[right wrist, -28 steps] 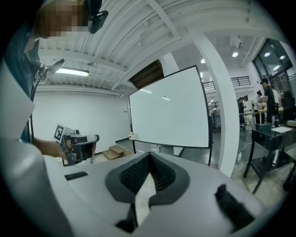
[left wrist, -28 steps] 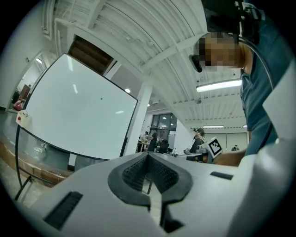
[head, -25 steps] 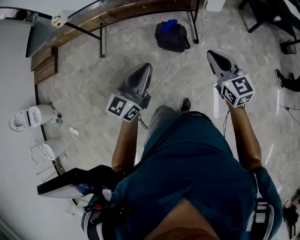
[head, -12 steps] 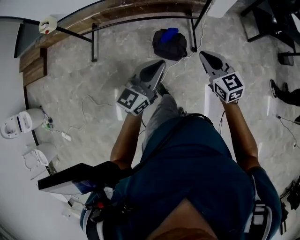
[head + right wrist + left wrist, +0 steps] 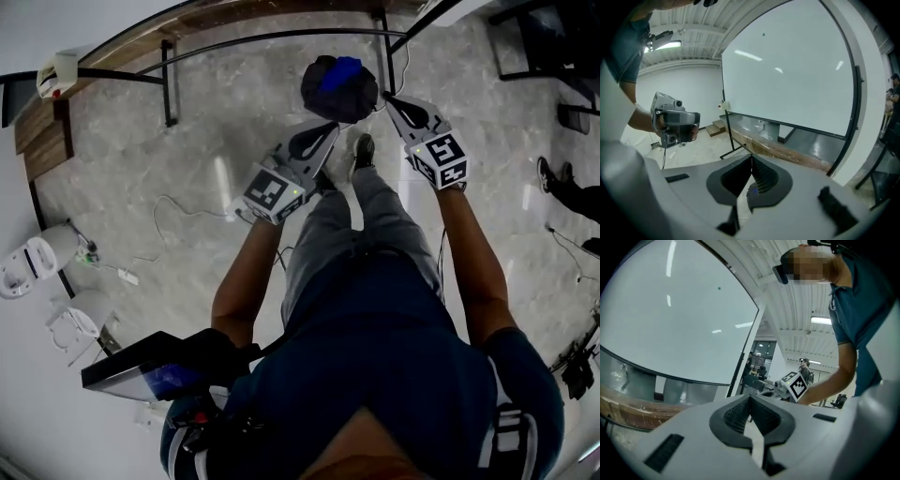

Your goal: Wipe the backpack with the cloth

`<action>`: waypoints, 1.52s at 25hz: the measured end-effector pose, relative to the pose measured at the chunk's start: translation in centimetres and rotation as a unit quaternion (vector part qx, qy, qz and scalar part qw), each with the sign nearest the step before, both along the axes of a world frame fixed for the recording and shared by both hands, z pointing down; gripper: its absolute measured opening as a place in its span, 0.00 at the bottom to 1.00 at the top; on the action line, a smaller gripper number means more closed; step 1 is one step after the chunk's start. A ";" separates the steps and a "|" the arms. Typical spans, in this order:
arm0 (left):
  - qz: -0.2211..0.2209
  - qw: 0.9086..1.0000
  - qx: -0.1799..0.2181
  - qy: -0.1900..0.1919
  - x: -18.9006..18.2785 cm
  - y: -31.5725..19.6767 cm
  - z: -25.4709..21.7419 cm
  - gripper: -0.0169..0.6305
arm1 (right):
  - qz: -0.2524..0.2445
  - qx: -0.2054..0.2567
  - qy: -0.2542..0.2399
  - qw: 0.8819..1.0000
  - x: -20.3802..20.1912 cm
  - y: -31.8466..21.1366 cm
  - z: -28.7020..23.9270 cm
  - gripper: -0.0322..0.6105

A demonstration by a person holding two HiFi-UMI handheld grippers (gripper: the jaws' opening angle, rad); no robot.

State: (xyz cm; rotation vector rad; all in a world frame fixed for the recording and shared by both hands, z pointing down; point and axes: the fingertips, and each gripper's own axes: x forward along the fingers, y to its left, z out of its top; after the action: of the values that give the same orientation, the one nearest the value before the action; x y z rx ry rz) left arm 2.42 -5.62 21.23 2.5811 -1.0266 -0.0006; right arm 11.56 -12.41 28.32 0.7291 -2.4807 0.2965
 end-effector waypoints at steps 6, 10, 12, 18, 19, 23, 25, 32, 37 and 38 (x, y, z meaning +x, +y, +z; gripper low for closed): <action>-0.006 0.998 -0.059 -0.013 0.1 -4.8 8.1 0.01 | -0.091 -0.018 0.071 0.993 -2.6 -5.6 10.5 0.05; -0.006 0.996 -0.085 -0.018 0.2 -7.9 14.5 0.01 | -0.149 -0.025 0.101 0.983 -4.6 -8.5 17.5 0.13; -0.011 0.995 -0.094 -0.018 0.1 -8.9 17.0 0.01 | -0.177 -0.033 0.118 0.977 -5.4 -8.8 20.9 0.18; -0.020 0.993 -0.116 -0.012 -0.1 -10.5 24.0 0.01 | -0.267 0.002 0.224 0.937 -5.9 -9.4 31.6 0.24; -0.023 0.993 -0.118 -0.011 -0.2 -10.7 25.1 0.01 | -0.282 0.008 0.242 0.928 -5.9 -9.5 33.3 0.24; -0.032 0.991 -0.128 -0.007 -0.8 -11.4 29.0 0.01 | -0.348 0.035 0.300 0.888 -6.2 -9.9 38.9 0.24; -0.038 0.990 -0.134 -0.005 -1.2 -11.6 30.8 0.01 | -0.385 0.044 0.325 0.862 -6.6 -9.8 41.2 0.24; -0.049 0.987 -0.155 0.004 -2.3 -11.9 35.6 0.01 | -0.434 0.050 0.374 0.818 -6.9 -9.7 47.2 0.24; -0.045 0.987 -0.157 0.006 -1.7 -12.3 36.1 0.01 | -0.382 0.033 0.334 0.861 -6.1 -9.9 44.3 0.13; -0.043 0.987 -0.157 0.007 -1.5 -12.4 36.3 0.01 | -0.368 0.031 0.327 0.870 -5.5 -9.9 43.6 0.12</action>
State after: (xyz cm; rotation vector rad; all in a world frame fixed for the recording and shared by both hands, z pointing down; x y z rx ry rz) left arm 0.93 -18.05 57.48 2.2502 -1.0404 0.1123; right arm 6.04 -22.31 71.91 -0.1393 -1.9168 -0.2802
